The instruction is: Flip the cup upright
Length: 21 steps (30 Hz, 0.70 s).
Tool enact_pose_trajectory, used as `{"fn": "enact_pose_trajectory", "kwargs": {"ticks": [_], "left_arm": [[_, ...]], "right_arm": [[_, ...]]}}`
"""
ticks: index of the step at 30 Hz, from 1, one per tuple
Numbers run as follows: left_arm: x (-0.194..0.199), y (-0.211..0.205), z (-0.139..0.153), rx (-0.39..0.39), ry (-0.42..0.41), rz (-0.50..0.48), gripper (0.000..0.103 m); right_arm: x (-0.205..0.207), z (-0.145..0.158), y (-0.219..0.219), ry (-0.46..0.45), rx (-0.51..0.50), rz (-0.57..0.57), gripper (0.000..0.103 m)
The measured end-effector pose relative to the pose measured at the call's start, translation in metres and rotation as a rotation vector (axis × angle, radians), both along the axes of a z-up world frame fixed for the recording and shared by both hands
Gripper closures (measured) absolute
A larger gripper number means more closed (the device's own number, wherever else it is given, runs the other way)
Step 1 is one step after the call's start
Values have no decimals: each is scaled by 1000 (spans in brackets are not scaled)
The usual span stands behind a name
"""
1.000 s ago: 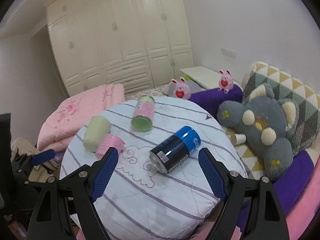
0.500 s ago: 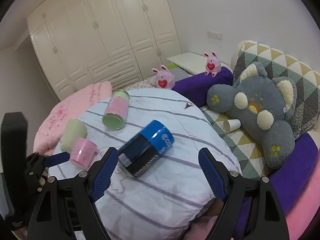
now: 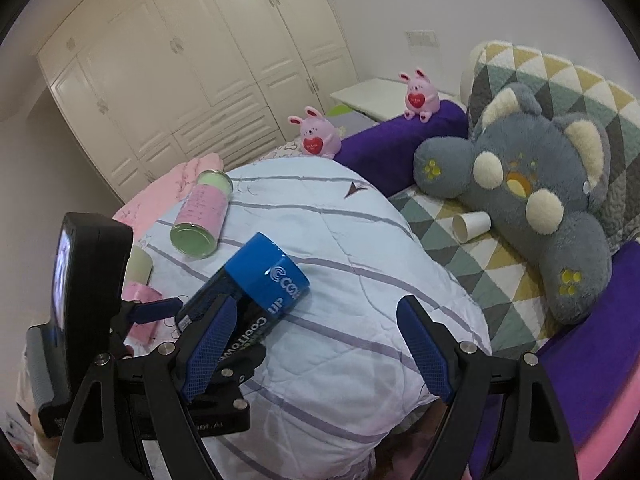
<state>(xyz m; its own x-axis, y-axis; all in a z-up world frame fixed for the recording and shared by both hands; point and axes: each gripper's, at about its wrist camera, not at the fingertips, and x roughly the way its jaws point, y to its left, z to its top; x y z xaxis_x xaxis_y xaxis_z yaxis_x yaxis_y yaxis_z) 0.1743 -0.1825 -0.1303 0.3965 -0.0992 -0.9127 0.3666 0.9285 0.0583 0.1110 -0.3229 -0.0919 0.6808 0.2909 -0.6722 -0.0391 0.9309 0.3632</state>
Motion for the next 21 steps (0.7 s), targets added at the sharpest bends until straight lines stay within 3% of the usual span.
{"fn": "enact_pose_trajectory", "kwargs": {"ticks": [1,3,11,17,21], "left_arm": [[2,0,-2,-10,14,10,5],[2,0,-6,-18,37,33,23],[-4,22,-8,-107,70,191,23],[-29,44,-10,-138,57,364,23],[-44,56,-9,-142,45,414,23]], "right_arm": [[1,-2,-1,7,6,0,19],[3,-4,-2,12,12,0,19],[2,-4,5,19,6,7,19],[5,-6,18,30,-12,46,19],[4,-7,33,33,-20,82,19]]}}
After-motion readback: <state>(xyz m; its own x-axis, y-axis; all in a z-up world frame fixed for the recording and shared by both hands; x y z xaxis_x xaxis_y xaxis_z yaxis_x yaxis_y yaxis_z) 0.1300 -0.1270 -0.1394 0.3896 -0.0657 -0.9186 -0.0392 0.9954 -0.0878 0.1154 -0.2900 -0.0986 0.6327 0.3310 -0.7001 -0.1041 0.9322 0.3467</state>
